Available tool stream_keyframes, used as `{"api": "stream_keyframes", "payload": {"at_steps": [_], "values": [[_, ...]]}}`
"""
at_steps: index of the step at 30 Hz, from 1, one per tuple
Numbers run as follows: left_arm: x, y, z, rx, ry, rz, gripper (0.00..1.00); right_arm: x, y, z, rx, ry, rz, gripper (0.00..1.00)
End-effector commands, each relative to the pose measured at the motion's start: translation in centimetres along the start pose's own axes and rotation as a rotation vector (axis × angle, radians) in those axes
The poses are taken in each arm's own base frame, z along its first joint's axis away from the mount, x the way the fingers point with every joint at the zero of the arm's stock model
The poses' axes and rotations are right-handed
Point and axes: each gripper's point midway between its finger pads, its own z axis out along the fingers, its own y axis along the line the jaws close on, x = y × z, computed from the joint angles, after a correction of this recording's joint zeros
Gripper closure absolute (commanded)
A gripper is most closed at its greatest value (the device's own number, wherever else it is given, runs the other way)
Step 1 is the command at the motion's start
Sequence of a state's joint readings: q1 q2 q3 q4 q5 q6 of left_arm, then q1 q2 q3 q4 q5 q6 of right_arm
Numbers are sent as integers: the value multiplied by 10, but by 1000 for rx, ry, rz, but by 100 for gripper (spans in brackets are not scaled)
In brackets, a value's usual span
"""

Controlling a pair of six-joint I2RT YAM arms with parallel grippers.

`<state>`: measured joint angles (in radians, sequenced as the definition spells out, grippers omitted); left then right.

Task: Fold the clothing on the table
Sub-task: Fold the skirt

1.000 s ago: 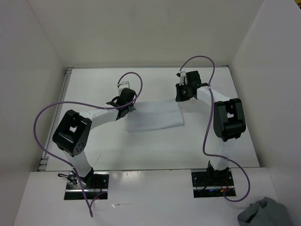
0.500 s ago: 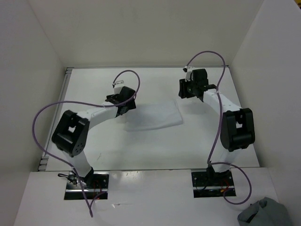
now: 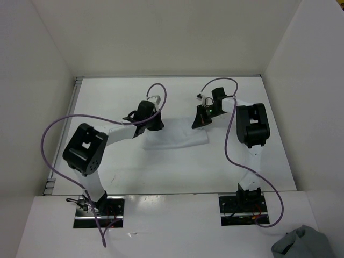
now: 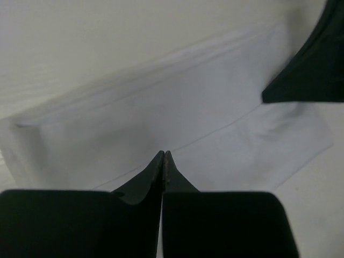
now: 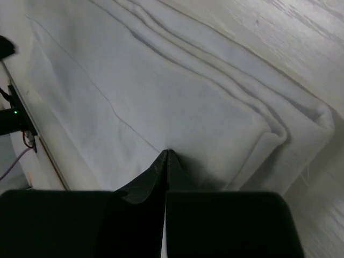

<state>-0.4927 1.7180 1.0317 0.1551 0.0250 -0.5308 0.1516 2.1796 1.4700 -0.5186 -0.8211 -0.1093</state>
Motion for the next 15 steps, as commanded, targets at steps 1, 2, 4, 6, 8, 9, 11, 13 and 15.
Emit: {"api": "stream_keyframes", "payload": {"at_steps": [1,2,4,6,8,9,11,13,15], "values": [[4,-15,18,108,61,29,100,-13,3,-17,18,-23,27,100],[9,-12,23,97,86,26,100,-9,-2,-14,28,-13,47,100],[23,-1,38,73,142,11,100,-3,-11,-7,45,19,88,100],[36,12,50,27,167,-3,100,-1,-21,-4,79,29,109,100],[42,25,55,-17,180,-21,100,-4,-24,-3,99,19,107,100],[41,27,55,-28,175,-20,100,-6,-21,-9,111,9,97,100],[41,28,50,-45,167,-41,100,-13,-15,-16,113,-15,63,100],[36,33,42,-82,145,-51,99,-21,-6,-35,139,-57,5,95],[15,25,25,-104,81,-36,96,-15,1,-47,145,-71,-8,64]]}}
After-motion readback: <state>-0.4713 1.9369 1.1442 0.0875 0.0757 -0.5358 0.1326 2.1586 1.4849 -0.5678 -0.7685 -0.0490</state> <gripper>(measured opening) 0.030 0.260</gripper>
